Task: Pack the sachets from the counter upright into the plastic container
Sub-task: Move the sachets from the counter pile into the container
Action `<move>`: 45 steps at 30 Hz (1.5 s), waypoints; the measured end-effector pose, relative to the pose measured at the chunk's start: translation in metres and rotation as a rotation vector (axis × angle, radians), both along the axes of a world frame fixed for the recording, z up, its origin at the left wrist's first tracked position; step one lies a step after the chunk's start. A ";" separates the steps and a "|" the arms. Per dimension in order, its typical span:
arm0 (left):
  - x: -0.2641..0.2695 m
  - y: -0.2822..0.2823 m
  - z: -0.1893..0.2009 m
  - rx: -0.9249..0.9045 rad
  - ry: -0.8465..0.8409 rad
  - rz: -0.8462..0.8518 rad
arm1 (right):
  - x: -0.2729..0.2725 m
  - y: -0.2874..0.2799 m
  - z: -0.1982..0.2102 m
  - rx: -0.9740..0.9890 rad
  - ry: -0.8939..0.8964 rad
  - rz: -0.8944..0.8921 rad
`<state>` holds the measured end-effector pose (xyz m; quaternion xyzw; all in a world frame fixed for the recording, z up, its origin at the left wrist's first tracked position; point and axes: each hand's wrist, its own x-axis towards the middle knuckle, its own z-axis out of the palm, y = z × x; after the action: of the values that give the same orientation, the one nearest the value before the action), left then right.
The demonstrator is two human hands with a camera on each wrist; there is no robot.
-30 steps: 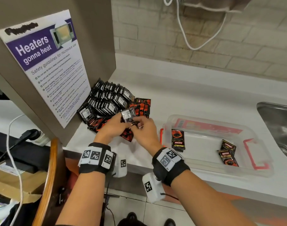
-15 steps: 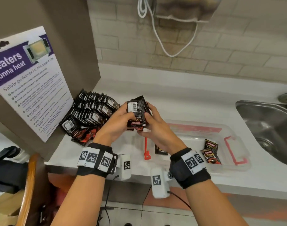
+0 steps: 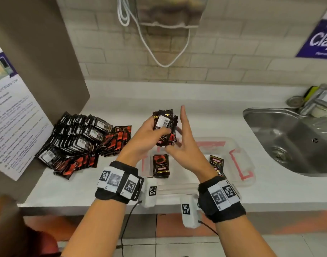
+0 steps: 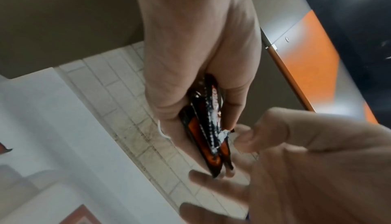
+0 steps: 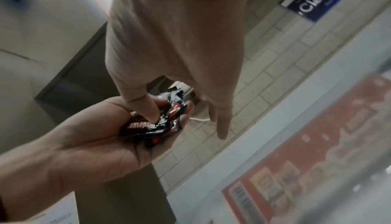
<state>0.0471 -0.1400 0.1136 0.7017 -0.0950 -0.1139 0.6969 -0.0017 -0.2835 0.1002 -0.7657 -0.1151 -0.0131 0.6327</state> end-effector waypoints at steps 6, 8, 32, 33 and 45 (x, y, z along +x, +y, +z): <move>-0.007 -0.025 0.008 0.135 -0.090 -0.131 | 0.005 -0.026 0.012 -0.480 -0.324 -0.008; -0.008 -0.032 0.011 0.144 -0.110 -0.155 | 0.006 -0.030 0.011 -0.548 -0.317 0.010; 0.011 -0.042 0.005 0.076 0.226 -0.186 | 0.025 -0.046 -0.014 -0.280 -0.155 -0.010; 0.011 -0.042 0.003 0.081 0.224 -0.165 | 0.025 -0.047 -0.014 -0.190 -0.107 -0.007; 0.006 -0.065 -0.003 0.133 0.053 0.025 | 0.031 -0.033 -0.013 0.267 0.243 -0.151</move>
<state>0.0528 -0.2054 0.1107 0.7441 -0.0601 -0.1301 0.6525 0.0290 -0.3163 0.0868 -0.6773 0.0225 0.0170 0.7352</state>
